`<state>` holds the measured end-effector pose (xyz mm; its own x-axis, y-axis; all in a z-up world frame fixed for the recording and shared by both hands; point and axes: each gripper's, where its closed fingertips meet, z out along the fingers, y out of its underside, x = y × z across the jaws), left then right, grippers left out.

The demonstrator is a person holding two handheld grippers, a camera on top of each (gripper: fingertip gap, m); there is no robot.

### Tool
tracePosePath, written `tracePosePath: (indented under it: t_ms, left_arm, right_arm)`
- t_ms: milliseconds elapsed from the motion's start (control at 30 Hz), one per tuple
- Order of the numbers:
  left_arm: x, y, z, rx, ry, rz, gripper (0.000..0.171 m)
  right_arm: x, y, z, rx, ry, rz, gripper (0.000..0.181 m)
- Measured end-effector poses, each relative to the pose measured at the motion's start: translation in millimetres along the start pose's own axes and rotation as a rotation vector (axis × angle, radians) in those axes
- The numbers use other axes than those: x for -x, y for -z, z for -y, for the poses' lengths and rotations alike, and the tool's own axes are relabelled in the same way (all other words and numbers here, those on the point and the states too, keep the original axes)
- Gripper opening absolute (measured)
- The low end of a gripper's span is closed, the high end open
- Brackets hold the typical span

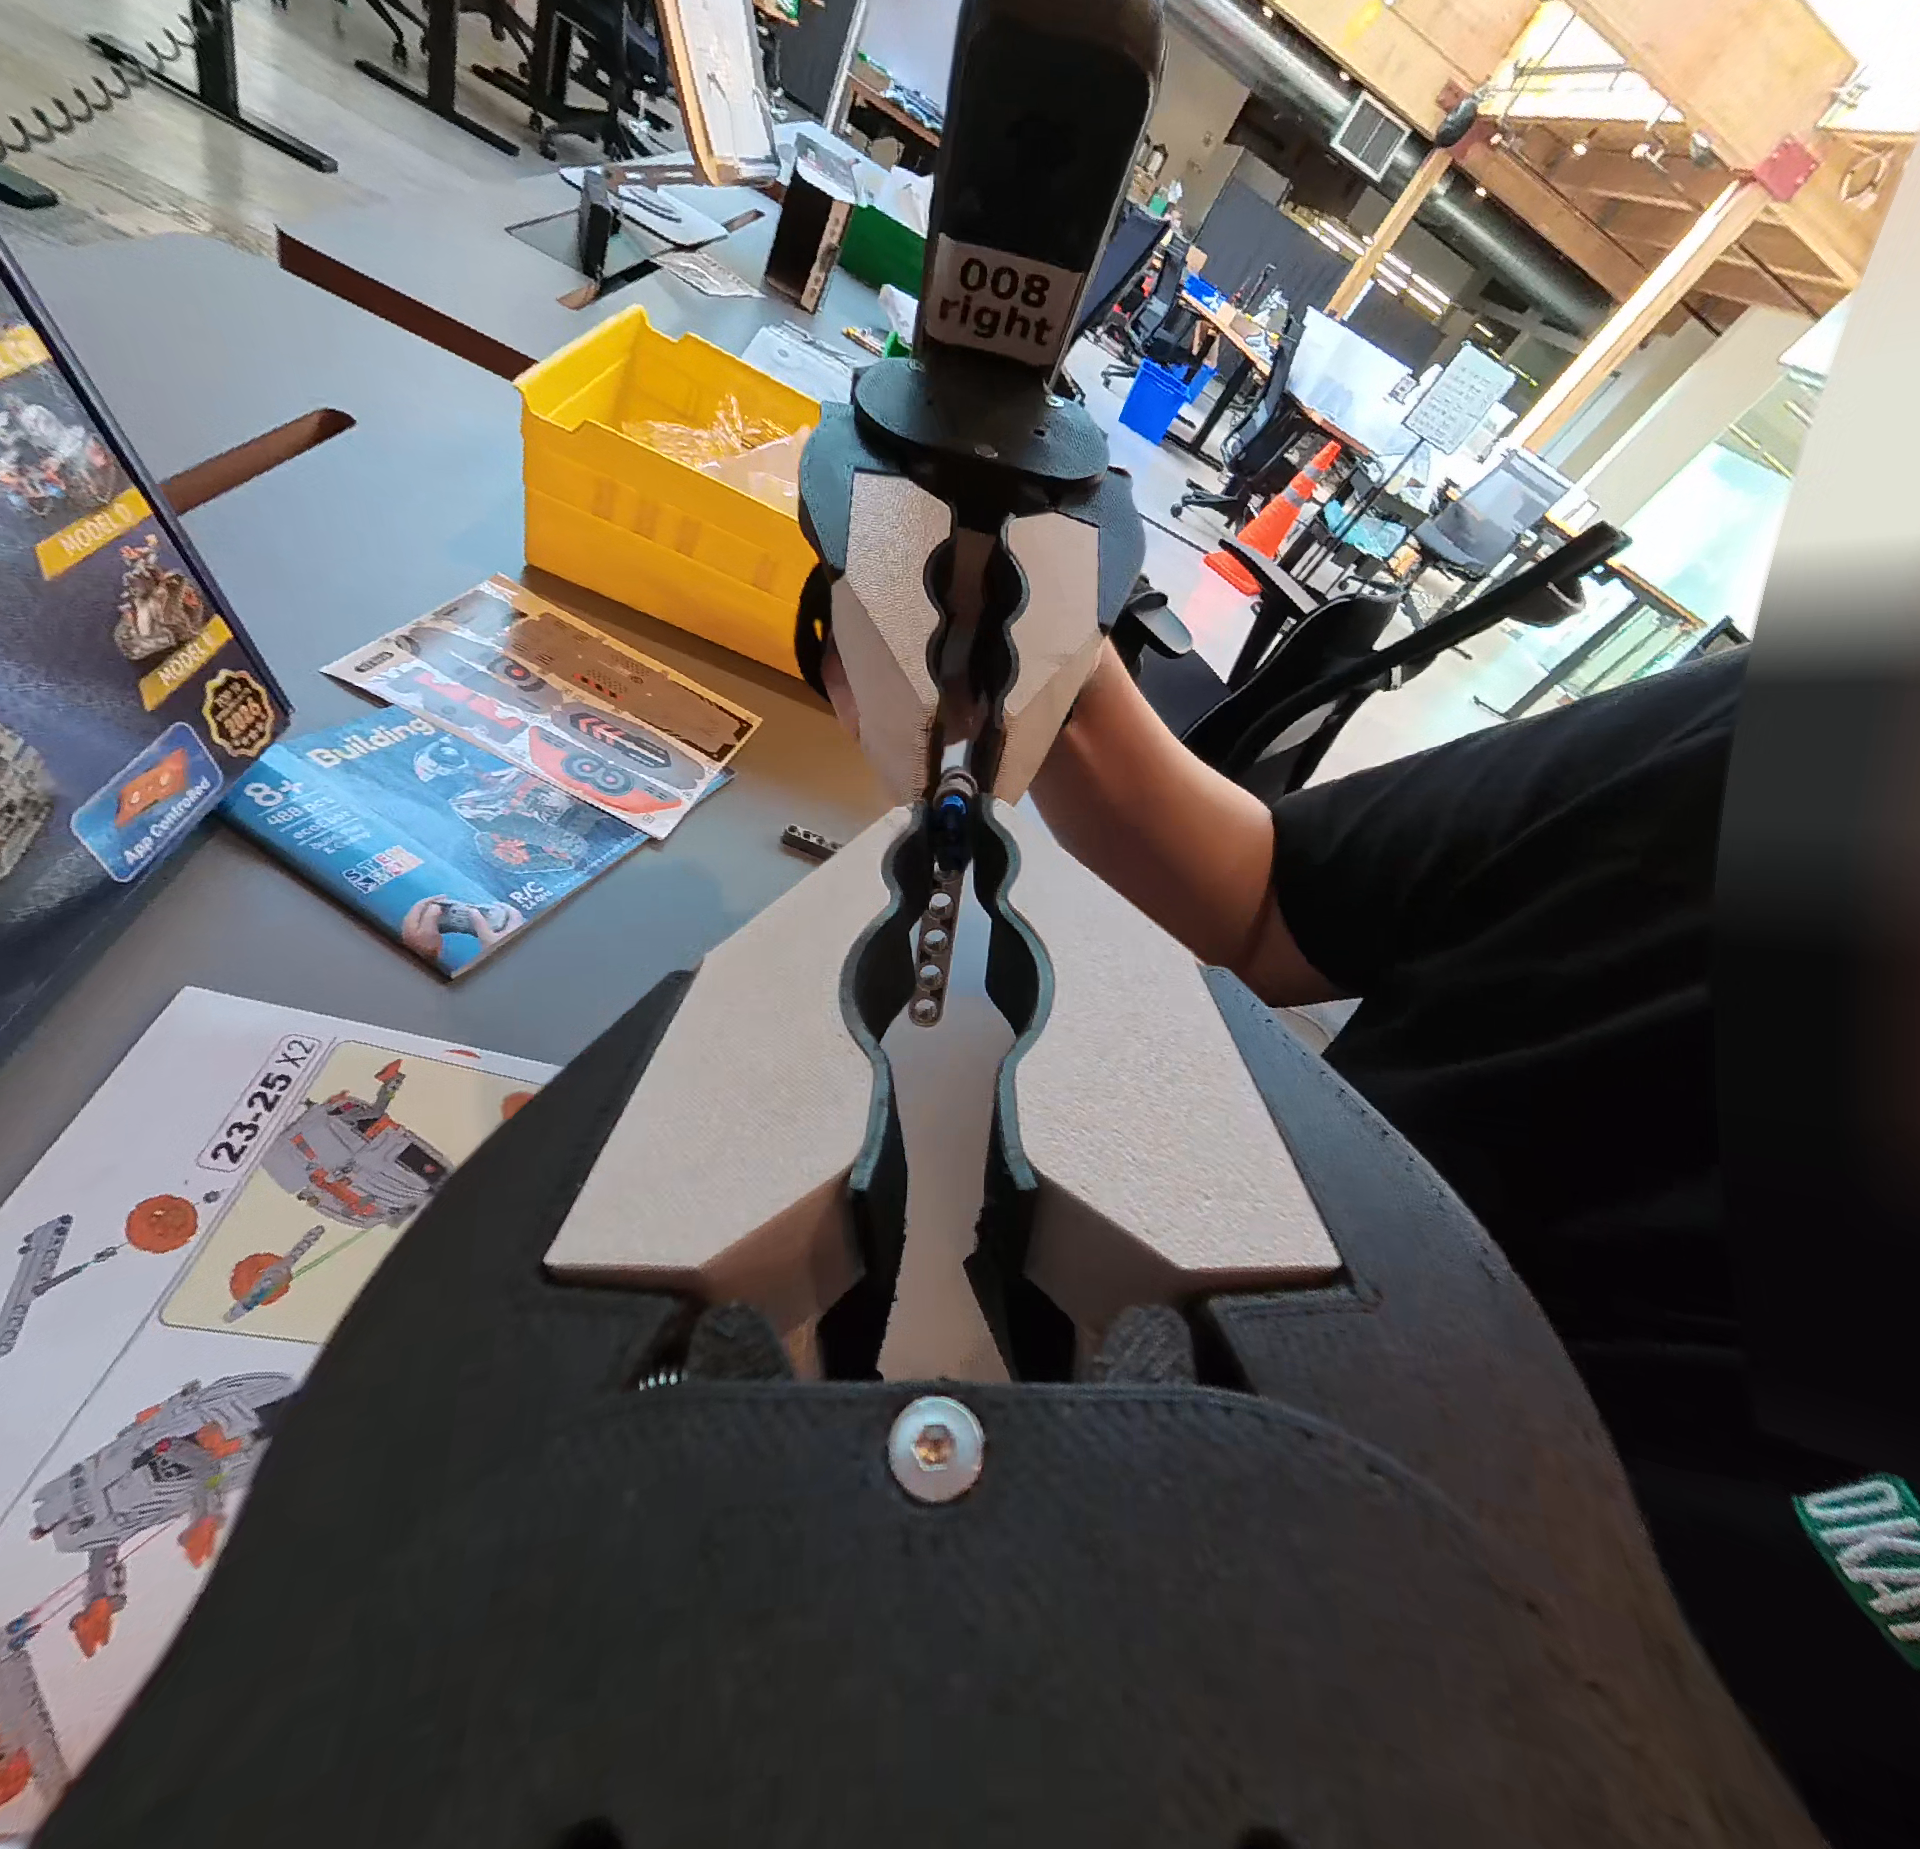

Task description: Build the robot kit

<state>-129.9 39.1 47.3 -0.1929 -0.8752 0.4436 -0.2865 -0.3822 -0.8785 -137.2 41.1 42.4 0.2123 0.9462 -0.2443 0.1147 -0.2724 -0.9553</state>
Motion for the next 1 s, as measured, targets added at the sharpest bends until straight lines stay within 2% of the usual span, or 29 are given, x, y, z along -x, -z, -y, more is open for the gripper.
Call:
tracePosePath:
  t_ms: [100,300,433,600,667,1000]
  left_arm:
    - [-6,1,-2,0.002,0.029,-0.059,0.007]
    - [-6,-1,-4,0.018,0.019,-0.062,0.006]
    - [4,-1,-7,0.053,-0.029,0.043,0.006]
    - [23,1,-6,0.086,-0.116,0.241,0.007]
    - [28,1,-6,0.088,-0.112,0.271,0.007]
    - [4,2,-4,-0.014,0.050,-0.065,0.006]
  right_arm:
    - [7,-1,0,-0.008,0.019,0.049,0.004]
    - [8,-2,-3,-0.004,0.022,0.070,0.004]
    - [-2,-3,-8,0.023,-0.016,0.024,0.004]
    - [-22,-5,-11,0.011,-0.106,-0.066,0.005]
    - [-28,-6,-12,0.004,-0.127,-0.085,0.005]
    - [-1,-5,-4,-0.053,-0.062,0.086,0.004]
